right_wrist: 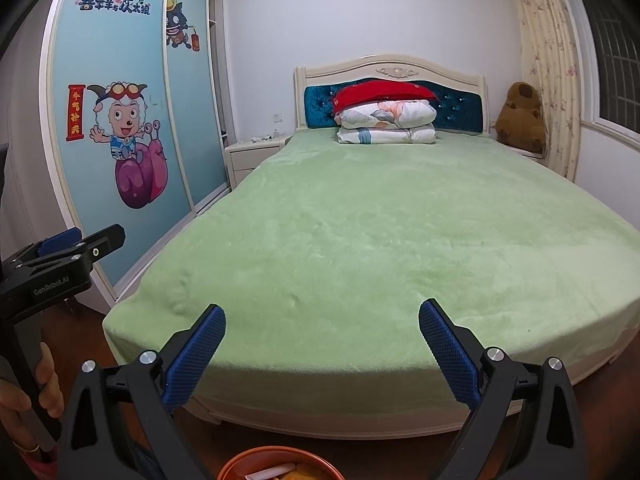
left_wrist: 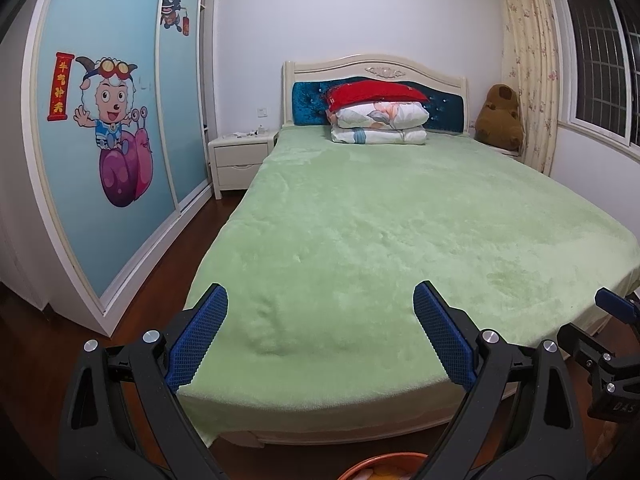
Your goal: Collect trash
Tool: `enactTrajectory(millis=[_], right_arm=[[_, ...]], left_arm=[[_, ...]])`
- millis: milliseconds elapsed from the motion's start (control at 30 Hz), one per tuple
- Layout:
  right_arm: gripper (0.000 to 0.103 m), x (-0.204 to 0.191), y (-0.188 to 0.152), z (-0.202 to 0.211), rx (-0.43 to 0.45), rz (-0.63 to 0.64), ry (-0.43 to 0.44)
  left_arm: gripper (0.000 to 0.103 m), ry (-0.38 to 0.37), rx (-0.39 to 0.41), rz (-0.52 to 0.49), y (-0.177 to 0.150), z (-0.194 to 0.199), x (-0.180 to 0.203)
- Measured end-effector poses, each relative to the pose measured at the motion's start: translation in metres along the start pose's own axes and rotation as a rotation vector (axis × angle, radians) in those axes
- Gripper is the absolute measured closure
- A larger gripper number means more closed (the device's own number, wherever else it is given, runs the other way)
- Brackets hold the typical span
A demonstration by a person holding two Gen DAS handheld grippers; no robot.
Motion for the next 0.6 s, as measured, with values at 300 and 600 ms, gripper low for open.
enactTrajectory(millis=[300,600], right_arm=[[0.007,-0.0004,-0.0019,-0.0064,-0.015,0.0,0.002],[0.007,0.0002,-0.001,-0.0086,-0.017,-0.001,0.0]], left_arm=[[0.011,0.0,-0.007,0.003,-0.0011,-0.0044,0.0012],[0.011,0.004,-0.01,0.017,-0.0007,-0.0073,-0.0007]])
Point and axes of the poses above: each gripper's, at about its wrist camera, not at the fingertips, and z roughly against the way its jaws point, x to its right, y to its top, the point moved 3 cm from there along -z, roughly the way its jaws point, and after that the axes turned 10 degrees about z, right-handed, at the moved point
